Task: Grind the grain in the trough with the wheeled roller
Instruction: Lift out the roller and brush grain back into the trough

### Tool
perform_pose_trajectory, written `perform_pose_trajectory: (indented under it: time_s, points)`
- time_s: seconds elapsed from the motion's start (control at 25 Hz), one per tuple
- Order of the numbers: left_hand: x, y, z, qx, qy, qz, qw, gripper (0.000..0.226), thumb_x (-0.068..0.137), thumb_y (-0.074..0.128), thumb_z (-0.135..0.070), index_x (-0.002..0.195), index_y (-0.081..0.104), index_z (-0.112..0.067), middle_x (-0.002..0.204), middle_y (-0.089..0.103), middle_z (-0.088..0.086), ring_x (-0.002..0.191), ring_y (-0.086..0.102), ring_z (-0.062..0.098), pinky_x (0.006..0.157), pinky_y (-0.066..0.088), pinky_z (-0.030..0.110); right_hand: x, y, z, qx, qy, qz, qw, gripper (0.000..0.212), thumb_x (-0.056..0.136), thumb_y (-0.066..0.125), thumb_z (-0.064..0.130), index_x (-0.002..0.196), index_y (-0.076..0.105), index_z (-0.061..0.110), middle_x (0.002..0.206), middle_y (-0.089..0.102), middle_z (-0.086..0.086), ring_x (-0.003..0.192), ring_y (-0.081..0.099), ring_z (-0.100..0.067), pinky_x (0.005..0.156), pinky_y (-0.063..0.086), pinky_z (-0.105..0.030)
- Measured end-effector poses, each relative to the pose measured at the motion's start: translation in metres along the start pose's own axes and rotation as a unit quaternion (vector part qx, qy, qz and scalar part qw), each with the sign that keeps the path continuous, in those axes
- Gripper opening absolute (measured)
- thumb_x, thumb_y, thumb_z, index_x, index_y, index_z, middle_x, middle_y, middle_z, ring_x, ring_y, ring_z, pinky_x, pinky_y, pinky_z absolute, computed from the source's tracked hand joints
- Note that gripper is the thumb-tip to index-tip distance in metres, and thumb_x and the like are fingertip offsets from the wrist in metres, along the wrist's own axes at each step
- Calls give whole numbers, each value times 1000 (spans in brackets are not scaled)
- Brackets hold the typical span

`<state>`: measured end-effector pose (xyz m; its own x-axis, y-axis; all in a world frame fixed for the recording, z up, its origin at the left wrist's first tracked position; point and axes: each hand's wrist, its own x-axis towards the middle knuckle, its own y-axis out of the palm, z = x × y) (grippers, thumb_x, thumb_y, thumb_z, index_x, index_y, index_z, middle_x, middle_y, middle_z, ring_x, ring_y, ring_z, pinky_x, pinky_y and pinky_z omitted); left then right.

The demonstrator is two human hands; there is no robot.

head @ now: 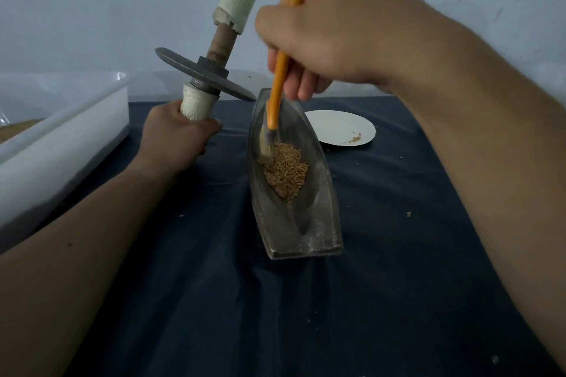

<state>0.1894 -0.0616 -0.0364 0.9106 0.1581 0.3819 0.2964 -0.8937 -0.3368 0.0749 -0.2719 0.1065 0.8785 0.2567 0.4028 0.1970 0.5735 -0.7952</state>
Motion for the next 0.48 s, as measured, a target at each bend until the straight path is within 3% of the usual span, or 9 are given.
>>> perform_pose_trajectory:
  time_s: [0.12,0.24,0.28,0.36,0.44,0.48]
  points:
    - [-1,0,-1,-9,-3,0,1000,23,75,77,-31,78,61,-15,56,60,0,48,57,12,50,50,31,7,-12,-9,48,37,-48,997,32,101,41,25,84,60,6,63,59,-3,47,51,-11,47,44,-17]
    - [-1,1,-1,-10,-4,2,1000,22,74,76,-31,78,61,-15,56,61,0,48,58,11,51,51,31,20,-24,-19,165,106,-37,980,38,107,27,20,69,33,18,46,39,10,37,32,-3,42,28,-8]
    - [0,1,0,-11,-4,1,1000,22,74,76,-31,78,61,-16,55,60,-2,47,57,11,49,50,30,21,-26,-24,189,110,-53,974,39,106,27,18,68,31,19,42,38,12,34,32,-3,41,28,-8]
    - [1,1,1,-12,-4,2,1000,22,73,77,-31,76,60,-17,52,59,-3,46,56,10,48,47,30,17,-28,-36,131,82,-156,976,36,102,34,21,71,48,10,51,54,9,39,48,-2,44,39,-9]
    - [1,0,3,-13,-3,1,1000,23,72,77,-32,72,59,-18,51,59,-3,46,56,10,48,46,29,12,-26,-53,45,27,-292,955,35,94,43,27,82,65,2,63,68,0,50,65,-7,53,54,-20]
    - [1,0,3,-12,-2,1,1000,23,71,77,-33,70,58,-19,51,59,-4,46,56,10,48,46,29,8,-22,-63,31,25,-305,952,34,93,46,28,86,68,2,66,70,-2,54,69,-9,58,59,-29]
